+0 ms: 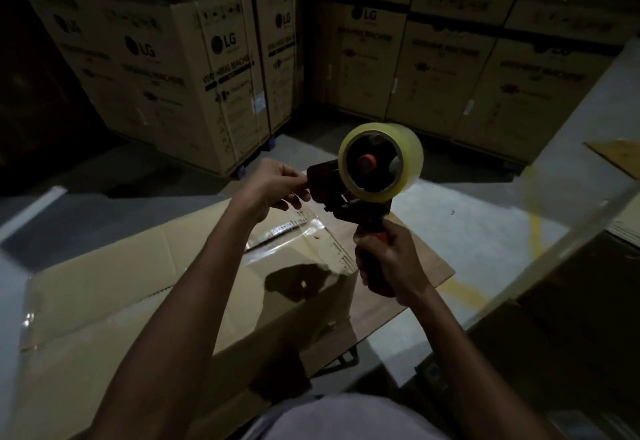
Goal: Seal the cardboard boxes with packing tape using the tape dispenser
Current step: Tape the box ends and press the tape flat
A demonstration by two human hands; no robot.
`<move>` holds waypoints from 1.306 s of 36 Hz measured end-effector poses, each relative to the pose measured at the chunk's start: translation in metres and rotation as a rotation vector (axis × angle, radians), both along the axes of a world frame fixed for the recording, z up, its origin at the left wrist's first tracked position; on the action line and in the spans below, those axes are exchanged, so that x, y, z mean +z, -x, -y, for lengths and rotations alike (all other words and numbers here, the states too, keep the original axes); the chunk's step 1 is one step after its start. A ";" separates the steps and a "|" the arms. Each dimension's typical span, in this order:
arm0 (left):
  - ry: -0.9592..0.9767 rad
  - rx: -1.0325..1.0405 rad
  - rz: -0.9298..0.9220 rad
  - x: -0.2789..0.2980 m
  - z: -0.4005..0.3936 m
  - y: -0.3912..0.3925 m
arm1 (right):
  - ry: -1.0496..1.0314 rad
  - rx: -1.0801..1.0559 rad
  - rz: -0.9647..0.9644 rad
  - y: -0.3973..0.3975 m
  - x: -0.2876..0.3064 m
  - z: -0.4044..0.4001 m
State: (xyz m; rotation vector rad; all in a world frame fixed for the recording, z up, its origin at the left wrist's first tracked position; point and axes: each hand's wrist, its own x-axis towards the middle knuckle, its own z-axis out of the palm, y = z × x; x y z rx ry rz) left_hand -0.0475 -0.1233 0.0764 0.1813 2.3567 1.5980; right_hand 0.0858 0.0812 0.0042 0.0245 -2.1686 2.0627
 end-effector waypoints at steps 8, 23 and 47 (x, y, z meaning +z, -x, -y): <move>-0.129 -0.234 0.056 0.005 0.022 0.016 | 0.034 -0.052 -0.033 0.007 0.007 0.012; -0.083 -0.022 0.052 -0.001 0.009 0.040 | -0.080 -0.042 -0.025 0.039 0.009 0.012; -0.045 0.036 0.025 -0.018 0.013 0.057 | -0.067 -0.051 0.065 0.058 -0.003 0.016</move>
